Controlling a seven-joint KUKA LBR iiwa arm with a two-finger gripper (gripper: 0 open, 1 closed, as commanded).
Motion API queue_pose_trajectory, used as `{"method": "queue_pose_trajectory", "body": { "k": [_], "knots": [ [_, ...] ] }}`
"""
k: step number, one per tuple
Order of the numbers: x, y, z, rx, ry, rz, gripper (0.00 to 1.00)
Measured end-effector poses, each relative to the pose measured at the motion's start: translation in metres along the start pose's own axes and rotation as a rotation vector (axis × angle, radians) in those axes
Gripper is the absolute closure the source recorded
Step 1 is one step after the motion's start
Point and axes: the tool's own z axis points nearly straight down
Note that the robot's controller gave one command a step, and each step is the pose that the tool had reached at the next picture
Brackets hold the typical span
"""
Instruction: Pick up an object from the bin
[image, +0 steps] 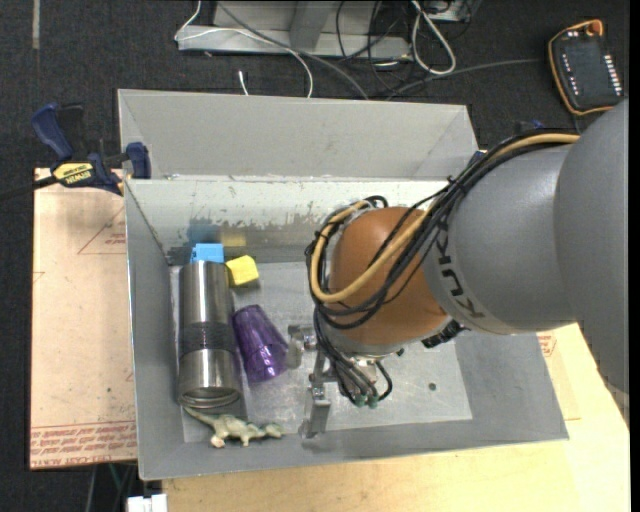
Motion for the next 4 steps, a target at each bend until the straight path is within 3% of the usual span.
{"method": "queue_pose_trajectory", "body": {
  "k": [1, 2, 3, 4],
  "knots": [
    [-0.002, -0.001, -0.004, -0.001, -0.008, 0.005, 0.0],
    [-0.005, 0.037, 0.031, 0.0, -0.013, 0.03, 0.0],
    [-0.002, 0.064, 0.021, -0.001, -0.016, -0.132, 0.0],
    [-0.005, 0.087, 0.038, 0.014, -0.002, -0.144, 0.0]
  ]
}}
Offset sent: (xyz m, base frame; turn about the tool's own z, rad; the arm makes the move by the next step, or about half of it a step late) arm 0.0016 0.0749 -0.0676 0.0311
